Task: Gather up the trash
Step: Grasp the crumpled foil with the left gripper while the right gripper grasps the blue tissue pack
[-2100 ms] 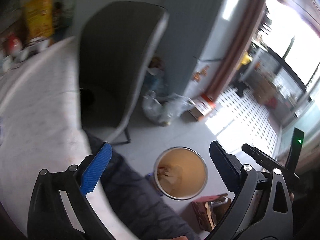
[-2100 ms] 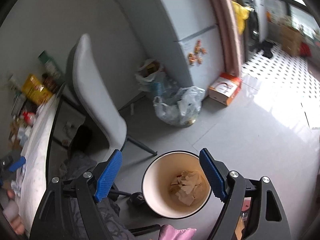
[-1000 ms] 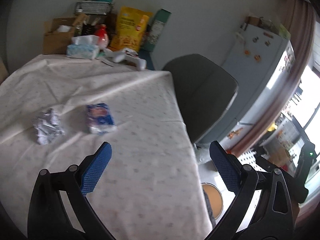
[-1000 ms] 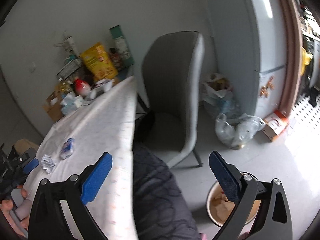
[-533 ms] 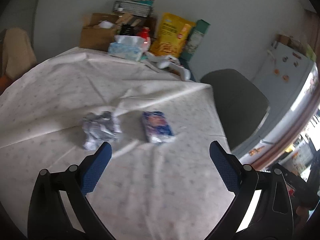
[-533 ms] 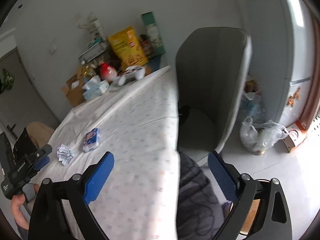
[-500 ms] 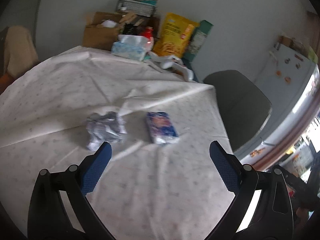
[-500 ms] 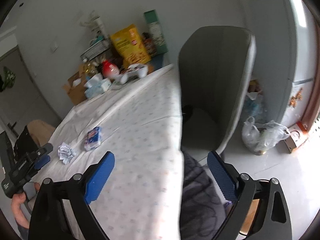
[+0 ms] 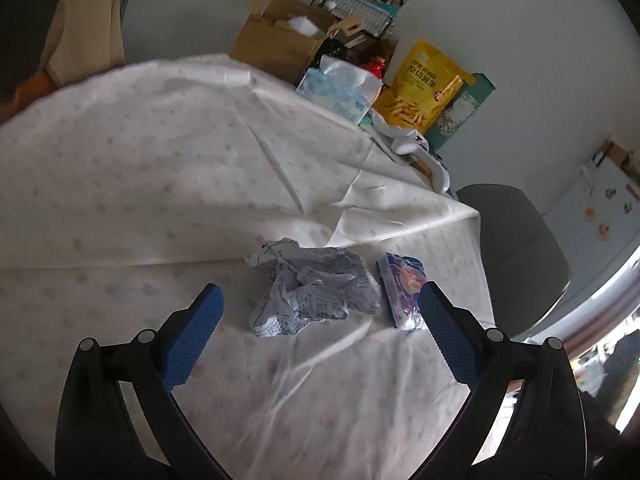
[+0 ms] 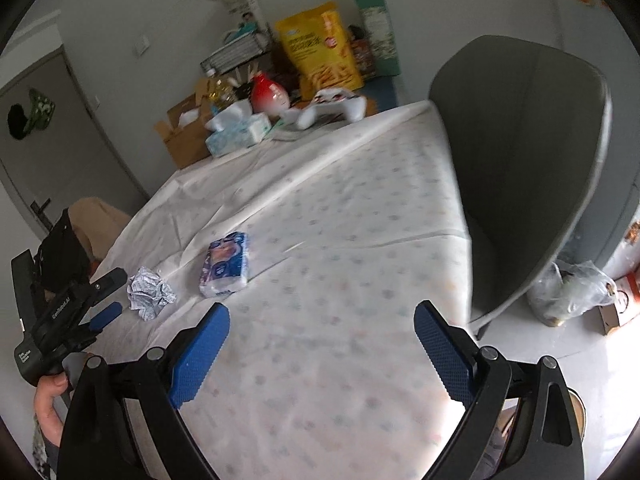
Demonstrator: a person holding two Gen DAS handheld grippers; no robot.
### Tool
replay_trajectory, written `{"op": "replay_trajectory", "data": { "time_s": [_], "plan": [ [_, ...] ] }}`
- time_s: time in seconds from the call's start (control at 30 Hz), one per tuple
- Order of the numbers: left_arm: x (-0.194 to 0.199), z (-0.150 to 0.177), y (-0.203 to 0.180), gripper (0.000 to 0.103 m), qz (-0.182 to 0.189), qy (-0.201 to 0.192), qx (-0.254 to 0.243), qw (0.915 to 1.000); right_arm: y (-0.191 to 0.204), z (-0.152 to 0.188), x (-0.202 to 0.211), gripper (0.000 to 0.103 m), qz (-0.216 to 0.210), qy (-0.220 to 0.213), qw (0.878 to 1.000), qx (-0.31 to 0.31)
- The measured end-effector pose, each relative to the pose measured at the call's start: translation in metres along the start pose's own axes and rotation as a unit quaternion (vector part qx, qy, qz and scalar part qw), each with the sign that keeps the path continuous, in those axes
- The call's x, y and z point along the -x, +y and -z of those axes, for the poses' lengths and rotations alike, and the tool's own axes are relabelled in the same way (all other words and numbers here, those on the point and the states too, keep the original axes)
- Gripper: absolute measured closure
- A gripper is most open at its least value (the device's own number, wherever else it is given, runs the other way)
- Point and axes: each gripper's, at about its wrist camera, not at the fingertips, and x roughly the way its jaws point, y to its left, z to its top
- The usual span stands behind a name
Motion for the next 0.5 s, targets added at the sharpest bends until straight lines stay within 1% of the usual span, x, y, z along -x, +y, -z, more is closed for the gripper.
{"op": "replay_trajectory", "data": {
  "time_s": [0.13,0.2,0.33,0.37,0.4,0.43,0.47,0.5],
  "plan": [
    [-0.011,0.000,0.010,0.006,0.005,0.003,0.018,0.9998,0.015,-0.004,-0.020,0.012,-0.014,0.012,1.000,0.009],
    [-0.018,0.000,0.013,0.007,0.011,0.017,0.029,0.9994,0.022,-0.006,-0.028,0.012,-0.018,0.017,1.000,0.015],
    [-0.022,-0.001,0.018,0.016,0.021,0.022,0.044,0.9985,0.037,-0.009,-0.047,0.012,-0.029,0.029,0.999,0.027],
    [-0.024,-0.001,0.019,0.023,0.024,0.025,0.047,0.9983,0.040,-0.009,-0.050,0.012,-0.031,0.031,0.999,0.030],
    [-0.025,-0.001,0.020,0.035,0.030,0.028,0.049,0.9979,0.043,-0.010,-0.053,0.012,-0.034,0.034,0.998,0.034],
    [-0.027,0.000,0.021,0.042,0.037,0.035,0.054,0.9972,0.049,-0.011,-0.057,0.012,-0.036,0.037,0.998,0.040],
    [-0.029,0.000,0.022,0.053,0.042,0.039,0.057,0.9967,0.053,-0.011,-0.060,0.012,-0.037,0.038,0.998,0.046],
    [-0.029,0.001,0.022,0.067,0.047,0.040,0.059,0.9963,0.058,-0.012,-0.063,0.012,-0.039,0.040,0.997,0.054]
  ]
}}
